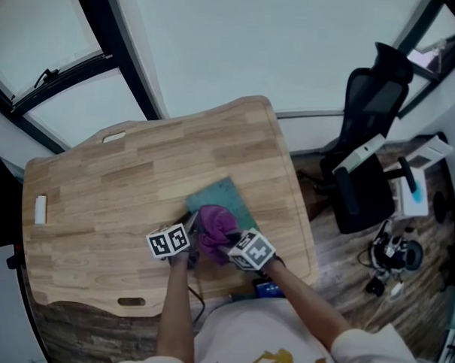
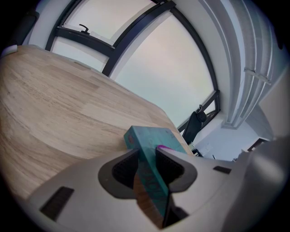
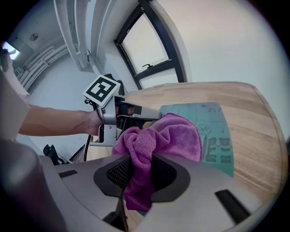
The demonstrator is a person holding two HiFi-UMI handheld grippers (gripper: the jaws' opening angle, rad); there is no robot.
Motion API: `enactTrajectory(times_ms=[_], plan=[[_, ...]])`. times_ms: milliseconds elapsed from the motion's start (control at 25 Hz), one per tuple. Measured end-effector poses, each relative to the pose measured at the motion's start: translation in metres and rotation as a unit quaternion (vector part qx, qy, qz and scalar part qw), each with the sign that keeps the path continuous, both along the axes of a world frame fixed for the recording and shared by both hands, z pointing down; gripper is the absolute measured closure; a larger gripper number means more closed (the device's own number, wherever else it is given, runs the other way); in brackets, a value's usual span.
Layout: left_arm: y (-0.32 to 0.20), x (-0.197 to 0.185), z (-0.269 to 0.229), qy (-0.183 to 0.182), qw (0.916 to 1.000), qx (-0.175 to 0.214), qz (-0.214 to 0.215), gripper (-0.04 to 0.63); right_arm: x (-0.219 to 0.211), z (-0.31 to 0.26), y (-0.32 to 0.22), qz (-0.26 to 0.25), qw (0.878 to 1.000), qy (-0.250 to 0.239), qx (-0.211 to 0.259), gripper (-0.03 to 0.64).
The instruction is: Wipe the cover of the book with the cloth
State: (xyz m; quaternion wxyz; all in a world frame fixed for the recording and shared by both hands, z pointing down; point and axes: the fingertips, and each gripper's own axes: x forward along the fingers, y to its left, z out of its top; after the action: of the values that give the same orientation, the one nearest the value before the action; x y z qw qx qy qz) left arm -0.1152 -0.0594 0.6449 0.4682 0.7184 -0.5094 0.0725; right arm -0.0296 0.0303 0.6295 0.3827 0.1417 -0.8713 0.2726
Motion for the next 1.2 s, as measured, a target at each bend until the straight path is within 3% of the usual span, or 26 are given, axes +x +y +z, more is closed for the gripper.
enactTrajectory(times_ms=[640,1200], plan=[[0.000,0.000,0.001,-0.002,1.0000,0.000,-0.001,0.471,0.009,0.000,0.003,-0.023,1.000,0.005,-0.008,0.518],[0.000,-0.001,0.000,-0.002,1.0000,0.002,0.000,0.471,0.043,0.001,-0.015,0.018,1.000,0.003,-0.016,0.520]])
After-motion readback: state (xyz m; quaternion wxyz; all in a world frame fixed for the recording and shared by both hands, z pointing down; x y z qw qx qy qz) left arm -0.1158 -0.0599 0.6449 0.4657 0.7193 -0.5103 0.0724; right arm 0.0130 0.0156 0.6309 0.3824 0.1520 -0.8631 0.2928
